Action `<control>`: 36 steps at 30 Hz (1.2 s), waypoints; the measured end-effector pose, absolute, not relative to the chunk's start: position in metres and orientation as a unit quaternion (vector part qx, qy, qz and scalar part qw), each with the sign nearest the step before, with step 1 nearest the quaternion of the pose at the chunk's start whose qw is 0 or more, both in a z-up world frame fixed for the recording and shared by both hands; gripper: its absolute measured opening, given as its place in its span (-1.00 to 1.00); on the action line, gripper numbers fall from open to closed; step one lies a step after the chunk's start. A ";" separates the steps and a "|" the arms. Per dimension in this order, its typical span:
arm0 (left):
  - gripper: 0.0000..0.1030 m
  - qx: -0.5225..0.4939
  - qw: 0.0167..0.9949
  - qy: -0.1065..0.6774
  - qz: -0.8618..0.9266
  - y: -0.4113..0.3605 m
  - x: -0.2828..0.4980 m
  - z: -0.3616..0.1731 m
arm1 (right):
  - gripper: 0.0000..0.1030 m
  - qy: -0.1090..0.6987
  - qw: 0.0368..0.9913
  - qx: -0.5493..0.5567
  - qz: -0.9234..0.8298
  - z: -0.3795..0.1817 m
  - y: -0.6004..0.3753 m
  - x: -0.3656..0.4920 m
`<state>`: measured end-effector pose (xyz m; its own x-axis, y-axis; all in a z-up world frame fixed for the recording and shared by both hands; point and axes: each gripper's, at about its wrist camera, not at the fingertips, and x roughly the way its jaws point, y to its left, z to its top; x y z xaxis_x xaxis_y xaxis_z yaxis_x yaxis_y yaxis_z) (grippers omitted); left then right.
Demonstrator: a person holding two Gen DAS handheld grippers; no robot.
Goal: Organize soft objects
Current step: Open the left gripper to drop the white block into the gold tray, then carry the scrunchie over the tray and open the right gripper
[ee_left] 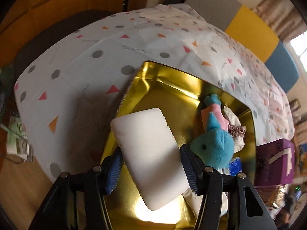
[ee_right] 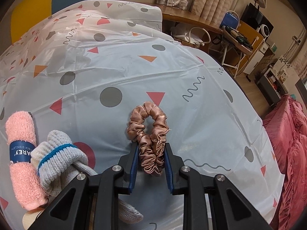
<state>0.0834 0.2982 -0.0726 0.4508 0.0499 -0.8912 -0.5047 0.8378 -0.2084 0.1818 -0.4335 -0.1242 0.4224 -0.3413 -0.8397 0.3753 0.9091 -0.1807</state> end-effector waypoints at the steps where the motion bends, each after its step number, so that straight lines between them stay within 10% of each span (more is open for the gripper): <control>1: 0.14 -0.219 0.822 0.498 0.168 0.294 0.093 -0.073 | -0.54 0.494 0.843 0.013 -0.213 -0.124 -0.432 0.182; 12: 0.63 -0.209 0.838 0.474 0.173 0.290 0.164 -0.072 | -0.56 0.494 0.843 0.003 -0.214 -0.126 -0.429 0.184; 36: 0.79 -0.071 0.904 0.376 0.189 0.189 0.024 -0.035 | -0.61 0.469 0.857 0.052 -0.205 -0.115 -0.440 0.179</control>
<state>0.0237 0.1886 -0.0351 0.6456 0.2892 -0.7068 -0.3958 0.9182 0.0141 0.1791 -0.4401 -0.1150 0.4756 -0.3029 -0.8259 0.3998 0.9107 -0.1037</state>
